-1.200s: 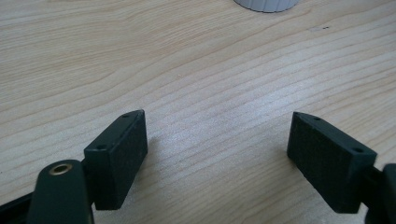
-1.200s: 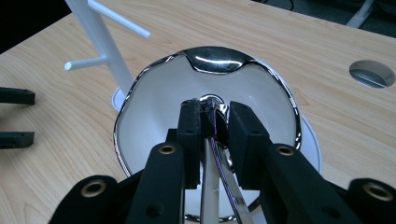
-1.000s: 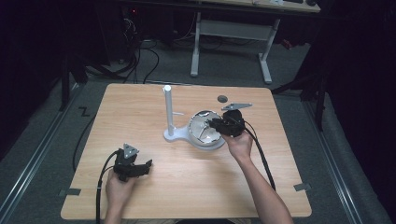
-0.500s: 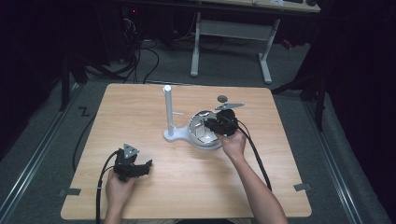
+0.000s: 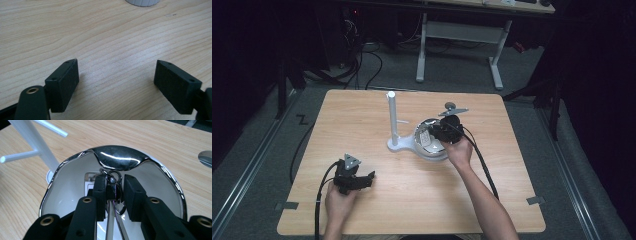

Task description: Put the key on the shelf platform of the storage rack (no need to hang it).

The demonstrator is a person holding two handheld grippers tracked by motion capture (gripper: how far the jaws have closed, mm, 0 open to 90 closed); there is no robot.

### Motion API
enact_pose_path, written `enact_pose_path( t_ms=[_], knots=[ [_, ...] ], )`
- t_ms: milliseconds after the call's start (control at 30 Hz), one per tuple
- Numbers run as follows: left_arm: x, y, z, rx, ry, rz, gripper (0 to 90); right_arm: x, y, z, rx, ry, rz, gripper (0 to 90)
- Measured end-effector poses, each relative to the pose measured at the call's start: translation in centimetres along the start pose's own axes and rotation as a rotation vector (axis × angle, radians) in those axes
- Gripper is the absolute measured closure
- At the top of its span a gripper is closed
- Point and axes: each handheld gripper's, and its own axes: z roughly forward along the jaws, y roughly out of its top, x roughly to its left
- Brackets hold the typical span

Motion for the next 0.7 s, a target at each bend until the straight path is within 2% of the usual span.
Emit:
enact_pose_path(
  t_ms=[333,533,700],
  knots=[
    [0.0,0.0,0.0,0.000,0.000,0.001,20.4,-0.1,-0.3,1.0,0.046,-0.025,-0.011,71.7],
    [0.0,0.0,0.0,0.002,-0.005,0.004,20.5,0.1,-0.2,0.7,0.036,-0.046,-0.033,72.1],
    [0.0,0.0,0.0,-0.001,0.001,-0.001,20.4,-0.1,-0.6,-0.1,0.014,-0.047,-0.025,67.3]
  ],
)
